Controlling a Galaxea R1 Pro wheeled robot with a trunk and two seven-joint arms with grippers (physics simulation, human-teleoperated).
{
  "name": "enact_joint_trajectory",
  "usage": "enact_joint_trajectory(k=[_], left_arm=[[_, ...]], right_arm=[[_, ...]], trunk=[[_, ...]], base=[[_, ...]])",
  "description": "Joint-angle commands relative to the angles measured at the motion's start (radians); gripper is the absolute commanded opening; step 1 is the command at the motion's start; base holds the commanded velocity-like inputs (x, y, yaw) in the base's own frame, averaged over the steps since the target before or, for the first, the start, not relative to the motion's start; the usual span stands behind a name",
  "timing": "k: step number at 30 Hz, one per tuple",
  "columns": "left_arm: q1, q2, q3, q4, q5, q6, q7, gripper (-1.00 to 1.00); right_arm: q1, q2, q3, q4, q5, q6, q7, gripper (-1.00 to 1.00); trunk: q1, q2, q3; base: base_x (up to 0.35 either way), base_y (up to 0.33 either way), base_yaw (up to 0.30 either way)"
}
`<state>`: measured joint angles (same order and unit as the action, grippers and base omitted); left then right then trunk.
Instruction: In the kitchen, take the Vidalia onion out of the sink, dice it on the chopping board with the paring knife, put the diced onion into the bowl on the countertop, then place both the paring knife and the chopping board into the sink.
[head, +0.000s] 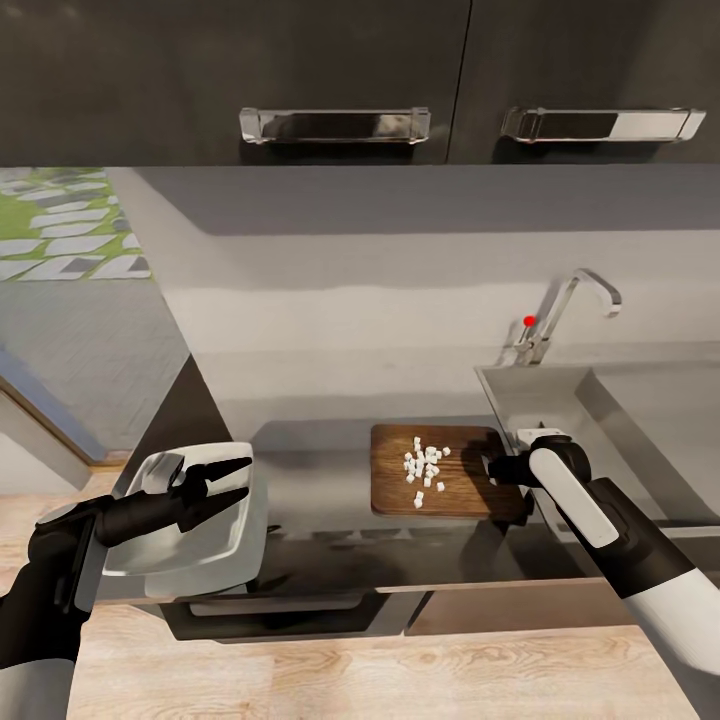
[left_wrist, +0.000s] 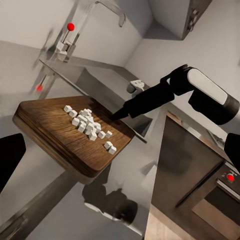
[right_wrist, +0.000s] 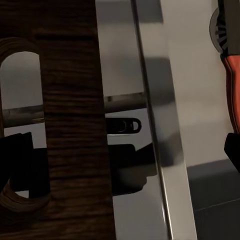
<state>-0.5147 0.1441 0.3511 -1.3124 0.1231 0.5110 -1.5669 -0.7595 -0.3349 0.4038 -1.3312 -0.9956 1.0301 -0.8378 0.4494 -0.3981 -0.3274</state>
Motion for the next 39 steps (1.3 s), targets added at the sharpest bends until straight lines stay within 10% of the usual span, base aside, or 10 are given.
enact_joint_trajectory(k=[1, 27, 28, 39], left_arm=[[-0.001, 0.0, 0.0, 0.0, 0.0, 0.011, -0.004, 1.0], [-0.001, 0.0, 0.0, 0.0, 0.0, 0.011, -0.004, 1.0], [-0.001, 0.0, 0.0, 0.0, 0.0, 0.011, -0.004, 1.0], [-0.001, 0.0, 0.0, 0.0, 0.0, 0.011, -0.004, 1.0]], right_arm=[[-0.001, -0.001, 0.003, -0.001, -0.009, 0.002, -0.01, 1.0], [-0.001, -0.001, 0.003, -0.001, -0.009, 0.002, -0.013, 1.0], [-0.001, -0.001, 0.003, -0.001, -0.009, 0.002, -0.013, -1.0], [-0.001, -0.001, 0.003, -0.001, -0.009, 0.002, -0.013, -1.0]], trunk=[[0.001, -0.002, -0.002], [0.001, -0.002, -0.003], [0.001, -0.002, -0.003], [0.001, -0.002, -0.003]], base=[[0.0, 0.0, 0.0], [0.0, 0.0, 0.0], [0.0, 0.0, 0.0], [0.0, 0.0, 0.0]])
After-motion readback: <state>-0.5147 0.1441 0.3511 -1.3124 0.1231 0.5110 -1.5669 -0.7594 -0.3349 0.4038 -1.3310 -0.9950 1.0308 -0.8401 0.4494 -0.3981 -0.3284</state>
